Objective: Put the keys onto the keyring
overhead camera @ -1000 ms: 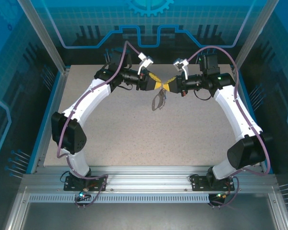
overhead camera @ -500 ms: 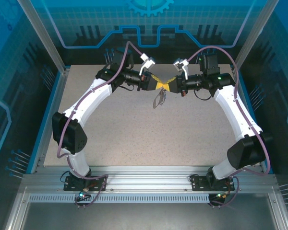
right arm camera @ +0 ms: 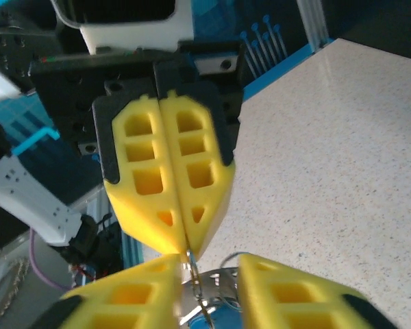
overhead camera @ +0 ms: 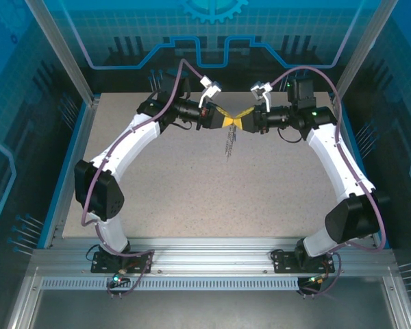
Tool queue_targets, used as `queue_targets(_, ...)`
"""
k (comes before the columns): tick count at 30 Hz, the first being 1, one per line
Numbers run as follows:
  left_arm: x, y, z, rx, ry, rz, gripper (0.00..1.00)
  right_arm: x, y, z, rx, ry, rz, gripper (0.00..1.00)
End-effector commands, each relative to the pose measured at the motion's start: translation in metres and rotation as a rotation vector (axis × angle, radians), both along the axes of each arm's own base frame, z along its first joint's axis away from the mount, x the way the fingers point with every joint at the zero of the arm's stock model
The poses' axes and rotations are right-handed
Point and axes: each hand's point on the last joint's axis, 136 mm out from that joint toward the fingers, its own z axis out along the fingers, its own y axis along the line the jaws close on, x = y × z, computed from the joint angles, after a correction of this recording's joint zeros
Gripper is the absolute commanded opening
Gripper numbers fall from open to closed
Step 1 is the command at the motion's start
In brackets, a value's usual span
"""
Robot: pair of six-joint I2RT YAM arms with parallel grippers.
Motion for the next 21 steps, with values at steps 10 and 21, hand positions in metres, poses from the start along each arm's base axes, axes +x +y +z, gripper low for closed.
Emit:
queue_targets(10, 0.008, 0.005, 0.029, -0.170, -0.040, 0.130, 0.00, -0.006, -0.038, 0.006, 0.100, -0.099, -0.309, 0.48)
queue_targets(21, 0.009, 0.010, 0.038, -0.256, -0.010, 0.187, 0.00, -0.010, -0.030, -0.047, 0.033, -0.127, -0.489, 0.54)
